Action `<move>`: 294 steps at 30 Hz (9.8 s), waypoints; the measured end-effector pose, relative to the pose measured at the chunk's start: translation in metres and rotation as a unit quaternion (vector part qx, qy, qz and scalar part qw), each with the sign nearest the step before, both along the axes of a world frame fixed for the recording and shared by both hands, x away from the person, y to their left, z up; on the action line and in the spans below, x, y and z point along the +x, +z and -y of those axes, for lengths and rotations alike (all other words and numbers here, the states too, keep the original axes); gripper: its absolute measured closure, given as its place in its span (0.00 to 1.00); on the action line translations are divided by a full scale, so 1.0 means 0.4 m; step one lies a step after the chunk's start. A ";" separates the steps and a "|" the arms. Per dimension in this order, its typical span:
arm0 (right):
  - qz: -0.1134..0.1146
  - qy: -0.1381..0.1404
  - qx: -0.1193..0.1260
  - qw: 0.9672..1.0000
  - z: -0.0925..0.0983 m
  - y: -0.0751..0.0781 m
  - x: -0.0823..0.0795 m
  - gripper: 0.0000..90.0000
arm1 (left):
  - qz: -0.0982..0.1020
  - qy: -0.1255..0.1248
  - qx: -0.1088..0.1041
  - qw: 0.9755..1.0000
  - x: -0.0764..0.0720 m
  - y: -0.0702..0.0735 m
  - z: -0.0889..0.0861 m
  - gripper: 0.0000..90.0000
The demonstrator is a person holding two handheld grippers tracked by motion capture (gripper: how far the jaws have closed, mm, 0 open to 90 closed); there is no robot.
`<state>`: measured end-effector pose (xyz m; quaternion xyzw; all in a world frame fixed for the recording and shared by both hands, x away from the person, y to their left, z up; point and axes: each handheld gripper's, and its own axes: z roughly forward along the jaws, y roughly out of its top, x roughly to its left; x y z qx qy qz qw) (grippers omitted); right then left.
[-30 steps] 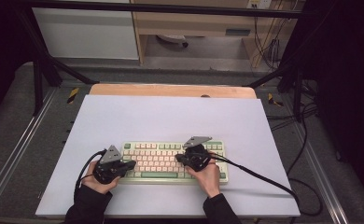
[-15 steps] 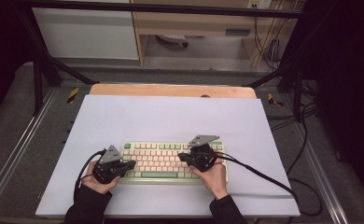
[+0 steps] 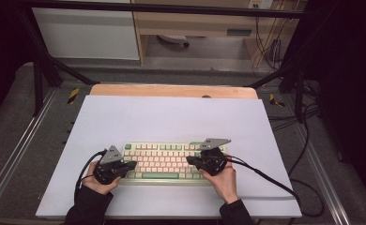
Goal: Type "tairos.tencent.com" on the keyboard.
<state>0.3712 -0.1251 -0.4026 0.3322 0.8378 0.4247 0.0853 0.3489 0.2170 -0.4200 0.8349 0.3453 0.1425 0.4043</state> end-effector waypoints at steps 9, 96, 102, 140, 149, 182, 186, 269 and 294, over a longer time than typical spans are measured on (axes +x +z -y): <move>-0.003 0.002 0.004 1.000 0.026 -0.012 -0.018 1.00 | -0.003 0.001 0.002 1.000 0.007 0.007 0.015 1.00; -0.009 0.022 0.012 1.000 -0.013 -0.035 -0.024 1.00 | -0.005 -0.005 -0.004 1.000 0.015 0.001 0.029 1.00; -0.012 0.025 0.009 1.000 -0.030 -0.034 -0.013 1.00 | -0.007 -0.005 -0.003 1.000 0.016 -0.003 0.028 1.00; -0.008 0.031 -0.011 0.999 -0.044 -0.056 -0.015 1.00 | -0.008 -0.009 -0.001 1.000 0.018 -0.009 0.033 1.00; 0.003 0.018 -0.001 1.000 -0.005 -0.033 -0.018 1.00 | -0.007 -0.010 -0.003 1.000 0.017 -0.006 0.033 1.00; -0.004 0.013 0.011 1.000 0.031 -0.028 -0.020 1.00 | 0.002 -0.022 0.004 1.000 0.015 0.012 0.085 1.00; -0.005 0.013 0.010 1.000 0.031 -0.028 -0.020 1.00 | 0.002 -0.022 0.005 1.000 0.019 0.013 0.092 1.00; -0.006 0.019 0.011 1.000 0.031 -0.029 -0.023 1.00 | 0.011 -0.018 0.006 1.000 0.038 0.016 0.121 1.00; -0.009 0.019 0.011 1.000 0.031 -0.032 -0.023 1.00 | 0.006 0.013 0.011 1.000 0.067 0.004 0.087 1.00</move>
